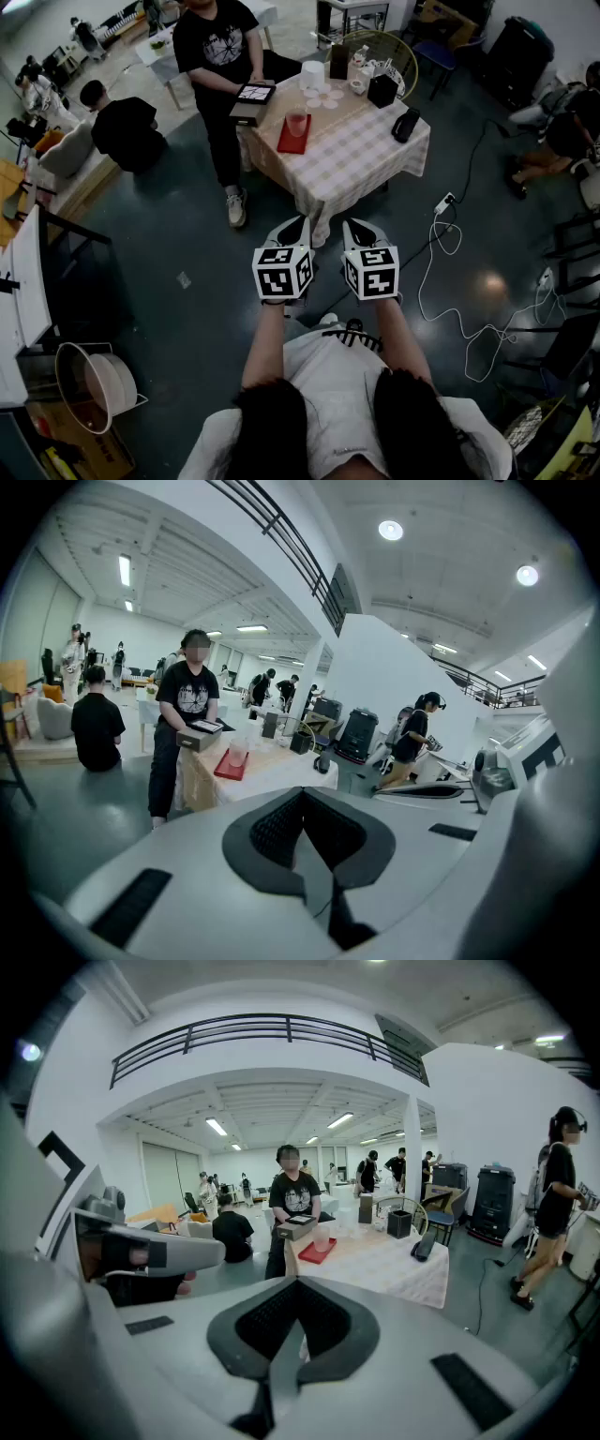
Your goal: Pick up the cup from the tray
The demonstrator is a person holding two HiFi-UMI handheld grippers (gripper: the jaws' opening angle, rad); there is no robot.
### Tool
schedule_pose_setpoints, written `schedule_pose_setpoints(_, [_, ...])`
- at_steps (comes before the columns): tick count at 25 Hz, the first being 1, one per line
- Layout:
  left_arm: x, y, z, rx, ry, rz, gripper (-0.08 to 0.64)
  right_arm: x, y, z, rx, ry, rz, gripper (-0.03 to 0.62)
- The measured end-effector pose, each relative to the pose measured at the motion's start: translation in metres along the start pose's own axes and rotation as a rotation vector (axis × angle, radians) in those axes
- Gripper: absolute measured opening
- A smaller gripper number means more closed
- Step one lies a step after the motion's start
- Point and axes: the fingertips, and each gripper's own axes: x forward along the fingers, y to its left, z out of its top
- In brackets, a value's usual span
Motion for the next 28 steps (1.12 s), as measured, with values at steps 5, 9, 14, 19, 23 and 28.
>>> schedule_pose_setpoints(5, [0.001, -0.003, -0.004, 0.012, 0.009, 0.01, 0.005, -0.001, -0.001, -0.003, -0.002, -0.001, -0.001, 0.006])
schedule_pose_setpoints(9, [-0.001, -0.005, -0.007, 0.005, 0.01, 0.001, 0.005, -0.002, -0.003, -0.006, 0.004, 0.005, -0.002, 0.006])
schedule_pose_setpoints(14, [0.0, 0.0, -0.007, -0.009, 0.011, 0.019, 0.005, 0.002, -0.013, -0.003, 0.069, -0.017, 0.004, 0.006])
schedule_pose_setpoints(19, [0.005, 0.015, -0.008, -0.025, 0.019, 0.046, 0.005, 0.011, -0.012, 0.002, 0.074, -0.031, 0.048, 0.009])
schedule_pose_setpoints(23, [0.027, 0.028, -0.002, -0.034, 0.029, 0.046, 0.005, 0.027, -0.019, 0.014, 0.062, -0.059, 0.046, 0.023])
schedule_pose_setpoints(28, [0.059, 0.045, 0.014, -0.044, 0.039, 0.037, 0.005, 0.053, -0.026, 0.031, 0.032, -0.061, 0.07, 0.149])
